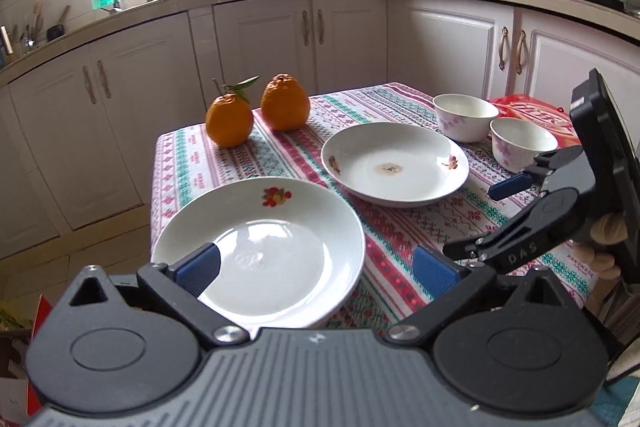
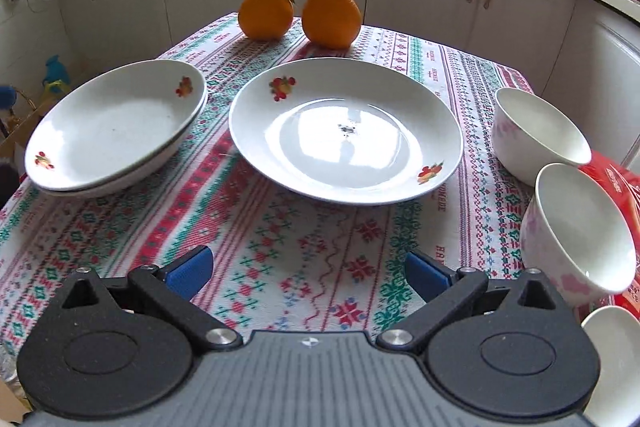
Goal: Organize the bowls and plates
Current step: 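Withdraw the right gripper up from the plate stack, then move the left gripper to the rim of a stained white floral plate and grasp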
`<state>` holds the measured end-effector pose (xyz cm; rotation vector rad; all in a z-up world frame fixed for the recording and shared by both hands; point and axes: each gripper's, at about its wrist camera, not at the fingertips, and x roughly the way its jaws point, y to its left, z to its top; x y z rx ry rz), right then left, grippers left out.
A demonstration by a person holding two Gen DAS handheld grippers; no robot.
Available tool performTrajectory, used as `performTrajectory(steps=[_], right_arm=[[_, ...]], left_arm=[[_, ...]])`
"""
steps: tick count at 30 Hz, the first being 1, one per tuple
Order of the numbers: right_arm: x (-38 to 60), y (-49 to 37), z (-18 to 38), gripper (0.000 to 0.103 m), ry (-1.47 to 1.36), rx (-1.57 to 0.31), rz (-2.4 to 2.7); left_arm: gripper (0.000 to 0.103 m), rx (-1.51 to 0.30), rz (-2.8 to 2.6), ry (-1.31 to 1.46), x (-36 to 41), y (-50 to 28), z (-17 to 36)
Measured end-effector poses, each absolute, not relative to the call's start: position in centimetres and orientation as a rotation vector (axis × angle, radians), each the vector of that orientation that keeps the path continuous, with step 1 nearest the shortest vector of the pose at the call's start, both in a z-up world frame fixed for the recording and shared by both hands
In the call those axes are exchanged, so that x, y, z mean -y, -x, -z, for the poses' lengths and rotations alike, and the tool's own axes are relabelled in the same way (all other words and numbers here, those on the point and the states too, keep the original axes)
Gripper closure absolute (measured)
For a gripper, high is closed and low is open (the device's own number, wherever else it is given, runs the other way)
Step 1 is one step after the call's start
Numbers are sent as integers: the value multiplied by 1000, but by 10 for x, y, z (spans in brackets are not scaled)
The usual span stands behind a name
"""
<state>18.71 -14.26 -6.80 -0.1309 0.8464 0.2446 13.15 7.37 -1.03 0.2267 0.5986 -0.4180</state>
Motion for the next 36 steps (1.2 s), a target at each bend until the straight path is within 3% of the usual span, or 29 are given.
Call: performTrajectory(steps=[36], right_arm=[[162, -223, 90, 3, 102, -777, -253]], left_arm=[[5, -830, 719, -389, 43, -346, 35]])
